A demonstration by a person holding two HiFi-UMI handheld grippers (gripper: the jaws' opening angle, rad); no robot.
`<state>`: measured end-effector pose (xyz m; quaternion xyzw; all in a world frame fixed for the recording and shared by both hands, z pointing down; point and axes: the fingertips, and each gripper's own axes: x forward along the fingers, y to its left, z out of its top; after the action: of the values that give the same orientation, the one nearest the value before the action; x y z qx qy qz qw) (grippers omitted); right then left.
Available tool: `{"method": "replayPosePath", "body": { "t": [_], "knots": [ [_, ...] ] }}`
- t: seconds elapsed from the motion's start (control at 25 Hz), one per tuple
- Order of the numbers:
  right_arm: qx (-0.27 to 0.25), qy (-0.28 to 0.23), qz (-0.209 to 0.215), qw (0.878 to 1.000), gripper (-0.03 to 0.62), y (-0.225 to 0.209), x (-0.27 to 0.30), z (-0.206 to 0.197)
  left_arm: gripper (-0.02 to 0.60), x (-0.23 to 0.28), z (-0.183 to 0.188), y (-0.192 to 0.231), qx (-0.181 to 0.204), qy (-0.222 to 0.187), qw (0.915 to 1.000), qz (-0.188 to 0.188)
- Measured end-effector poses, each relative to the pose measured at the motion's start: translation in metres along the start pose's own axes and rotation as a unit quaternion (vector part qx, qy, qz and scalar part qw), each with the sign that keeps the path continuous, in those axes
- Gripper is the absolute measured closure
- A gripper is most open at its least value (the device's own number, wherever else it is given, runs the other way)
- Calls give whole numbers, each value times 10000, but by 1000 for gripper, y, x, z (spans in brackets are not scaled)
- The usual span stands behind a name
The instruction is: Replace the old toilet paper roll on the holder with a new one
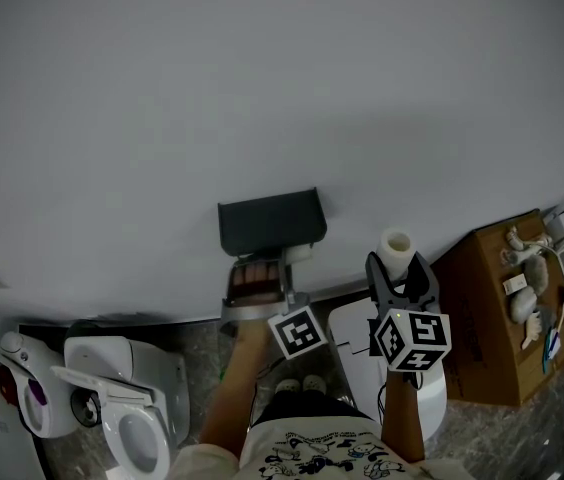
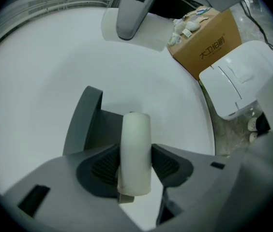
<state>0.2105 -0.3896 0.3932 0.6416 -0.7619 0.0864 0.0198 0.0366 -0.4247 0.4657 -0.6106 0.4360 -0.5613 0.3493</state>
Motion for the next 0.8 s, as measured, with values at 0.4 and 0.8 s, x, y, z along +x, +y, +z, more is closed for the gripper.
{"method": "replayPosePath", "body": {
  "t": [0.4,0.8],
  "knots": [
    [10,16,-274,9996,283,-28,-8,0,376,5,40,4,296,-251,9990,230],
    [41,24,-696,9976,283,-62,-25,-1,376,5,87,2,453,-680,9962,292]
  ]
}}
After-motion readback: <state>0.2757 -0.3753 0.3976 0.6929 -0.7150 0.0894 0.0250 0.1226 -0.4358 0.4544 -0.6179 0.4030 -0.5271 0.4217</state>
